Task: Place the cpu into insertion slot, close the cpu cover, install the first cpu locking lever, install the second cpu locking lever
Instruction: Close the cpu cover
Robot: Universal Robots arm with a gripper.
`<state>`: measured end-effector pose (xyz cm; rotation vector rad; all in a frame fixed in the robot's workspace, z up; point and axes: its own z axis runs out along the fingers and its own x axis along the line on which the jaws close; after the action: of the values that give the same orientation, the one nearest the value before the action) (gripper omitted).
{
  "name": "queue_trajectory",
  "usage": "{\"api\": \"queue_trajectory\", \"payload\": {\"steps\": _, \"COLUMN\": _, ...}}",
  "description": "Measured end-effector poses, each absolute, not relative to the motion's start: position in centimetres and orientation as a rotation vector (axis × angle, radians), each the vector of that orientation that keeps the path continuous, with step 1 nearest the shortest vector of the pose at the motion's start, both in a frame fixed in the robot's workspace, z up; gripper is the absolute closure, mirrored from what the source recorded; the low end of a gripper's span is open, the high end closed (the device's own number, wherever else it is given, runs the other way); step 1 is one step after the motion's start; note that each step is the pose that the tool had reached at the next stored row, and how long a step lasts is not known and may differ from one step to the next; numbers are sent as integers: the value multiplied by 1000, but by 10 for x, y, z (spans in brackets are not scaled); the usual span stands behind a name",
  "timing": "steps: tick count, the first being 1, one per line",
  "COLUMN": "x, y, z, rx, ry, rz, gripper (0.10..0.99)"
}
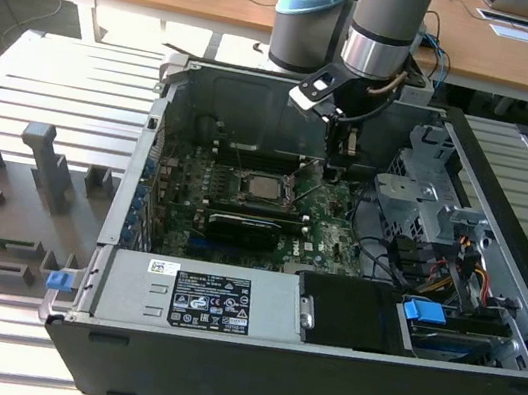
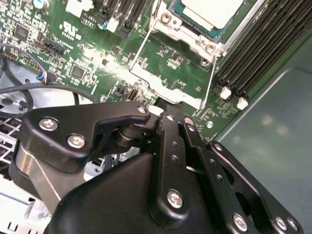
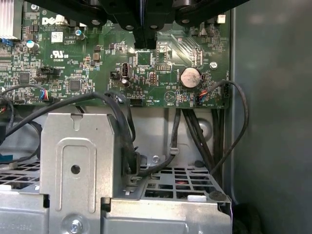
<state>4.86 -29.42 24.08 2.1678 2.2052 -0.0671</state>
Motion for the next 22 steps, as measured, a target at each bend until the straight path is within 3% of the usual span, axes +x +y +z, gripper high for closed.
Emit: {"api": "queue_trajectory", "payload": {"steps": 22, "x": 12, "y": -294, "z": 241, "rx": 2168, "ry": 2205, "rz": -67, "gripper": 980}}
